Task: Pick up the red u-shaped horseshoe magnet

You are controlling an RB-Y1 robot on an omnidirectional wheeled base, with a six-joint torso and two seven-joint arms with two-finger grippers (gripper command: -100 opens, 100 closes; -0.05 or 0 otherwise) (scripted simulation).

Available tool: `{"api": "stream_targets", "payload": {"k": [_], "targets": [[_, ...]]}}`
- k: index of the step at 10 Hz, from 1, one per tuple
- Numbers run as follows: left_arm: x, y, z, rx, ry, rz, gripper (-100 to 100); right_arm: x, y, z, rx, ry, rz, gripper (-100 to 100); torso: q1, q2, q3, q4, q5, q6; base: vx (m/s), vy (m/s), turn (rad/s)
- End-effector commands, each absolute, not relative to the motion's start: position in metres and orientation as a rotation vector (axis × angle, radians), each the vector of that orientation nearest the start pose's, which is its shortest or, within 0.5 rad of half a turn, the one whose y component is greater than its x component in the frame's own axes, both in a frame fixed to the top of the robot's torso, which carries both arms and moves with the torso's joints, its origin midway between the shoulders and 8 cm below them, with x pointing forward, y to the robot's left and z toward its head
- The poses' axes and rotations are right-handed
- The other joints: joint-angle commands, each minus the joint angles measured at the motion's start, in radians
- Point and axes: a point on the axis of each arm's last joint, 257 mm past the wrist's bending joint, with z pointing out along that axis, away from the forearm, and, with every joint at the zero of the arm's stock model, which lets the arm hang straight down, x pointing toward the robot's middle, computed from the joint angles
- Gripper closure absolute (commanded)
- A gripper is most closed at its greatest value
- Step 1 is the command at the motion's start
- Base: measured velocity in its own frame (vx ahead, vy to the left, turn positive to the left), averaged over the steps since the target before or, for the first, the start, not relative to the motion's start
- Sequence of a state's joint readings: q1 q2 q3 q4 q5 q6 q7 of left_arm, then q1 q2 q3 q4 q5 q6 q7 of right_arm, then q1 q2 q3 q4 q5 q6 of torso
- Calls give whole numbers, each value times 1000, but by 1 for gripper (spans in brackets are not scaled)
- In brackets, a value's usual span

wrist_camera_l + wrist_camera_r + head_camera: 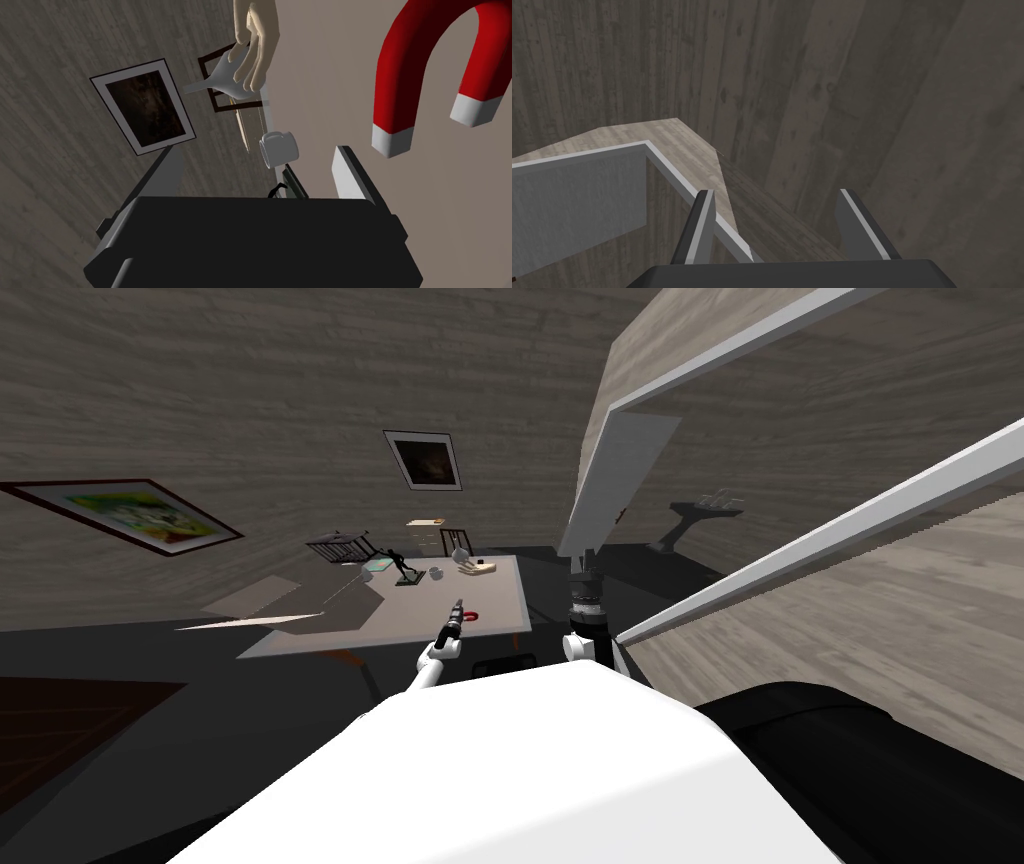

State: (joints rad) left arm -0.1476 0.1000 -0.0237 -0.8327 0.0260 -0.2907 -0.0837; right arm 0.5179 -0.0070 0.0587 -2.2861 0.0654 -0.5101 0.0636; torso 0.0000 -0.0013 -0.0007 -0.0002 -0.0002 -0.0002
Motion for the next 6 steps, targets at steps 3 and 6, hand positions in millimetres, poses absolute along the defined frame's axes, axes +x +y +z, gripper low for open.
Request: {"api": "stream_targets", "payload": {"k": [3, 6], "targets": [[504, 238, -465, -1339, 1605, -919, -100, 343, -253, 22, 593, 672, 1256, 0, 0, 0, 0, 0, 0, 0, 19, 5, -14], [497, 236, -482, -1375, 1638, -896, -100, 343, -253, 22, 593, 672, 1256, 0, 0, 1, 0, 0, 0, 0, 13, 5, -6]]}}
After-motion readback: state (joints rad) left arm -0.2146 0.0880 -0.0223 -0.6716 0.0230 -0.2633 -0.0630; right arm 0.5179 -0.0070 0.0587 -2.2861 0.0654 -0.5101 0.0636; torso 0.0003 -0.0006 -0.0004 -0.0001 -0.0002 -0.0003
